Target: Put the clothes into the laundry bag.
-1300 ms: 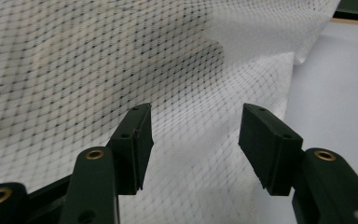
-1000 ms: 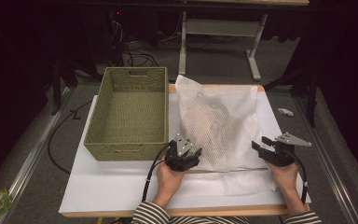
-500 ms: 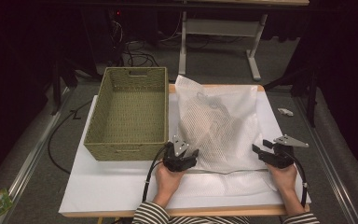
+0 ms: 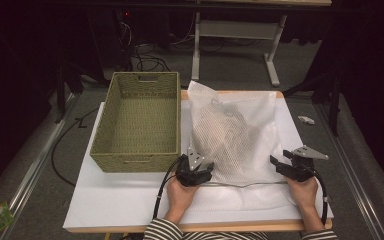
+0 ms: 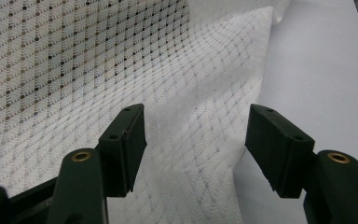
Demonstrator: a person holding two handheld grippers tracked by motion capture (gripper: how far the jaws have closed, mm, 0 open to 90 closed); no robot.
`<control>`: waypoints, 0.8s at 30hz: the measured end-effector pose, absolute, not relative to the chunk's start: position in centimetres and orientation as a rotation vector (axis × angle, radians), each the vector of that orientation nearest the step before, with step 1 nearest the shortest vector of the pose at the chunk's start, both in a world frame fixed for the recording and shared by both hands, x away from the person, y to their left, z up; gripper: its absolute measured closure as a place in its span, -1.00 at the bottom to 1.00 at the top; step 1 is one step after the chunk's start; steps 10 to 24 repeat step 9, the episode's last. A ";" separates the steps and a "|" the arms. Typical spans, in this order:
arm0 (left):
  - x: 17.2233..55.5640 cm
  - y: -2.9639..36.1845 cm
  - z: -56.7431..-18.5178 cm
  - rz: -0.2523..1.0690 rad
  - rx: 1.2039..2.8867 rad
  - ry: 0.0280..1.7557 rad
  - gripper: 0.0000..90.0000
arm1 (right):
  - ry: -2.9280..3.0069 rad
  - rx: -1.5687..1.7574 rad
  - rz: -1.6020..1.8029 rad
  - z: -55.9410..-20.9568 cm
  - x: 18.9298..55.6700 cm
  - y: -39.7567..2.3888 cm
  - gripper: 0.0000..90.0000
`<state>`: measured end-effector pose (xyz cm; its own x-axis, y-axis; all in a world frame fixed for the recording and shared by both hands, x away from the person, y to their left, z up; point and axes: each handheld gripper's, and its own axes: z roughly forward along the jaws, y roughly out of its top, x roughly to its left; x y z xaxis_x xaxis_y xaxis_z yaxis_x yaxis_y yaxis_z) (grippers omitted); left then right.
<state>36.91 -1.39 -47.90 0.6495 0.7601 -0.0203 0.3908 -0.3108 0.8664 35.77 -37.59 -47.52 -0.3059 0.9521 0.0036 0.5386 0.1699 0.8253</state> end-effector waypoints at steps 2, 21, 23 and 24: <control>37.0 -1.3 -47.9 0.470 1.933 0.915 -0.22 | 1.918 1.411 1.021 -47.5 35.7 -37.6 -0.16; 36.9 -1.3 -47.9 0.458 1.942 0.921 -0.22 | 1.909 1.419 1.029 -47.5 35.7 -37.7 -0.18; 36.9 -1.3 -47.9 0.458 1.942 0.921 -0.22 | 1.909 1.419 1.029 -47.5 35.7 -37.7 -0.18; 36.9 -1.3 -47.9 0.458 1.942 0.921 -0.22 | 1.909 1.419 1.029 -47.5 35.7 -37.7 -0.18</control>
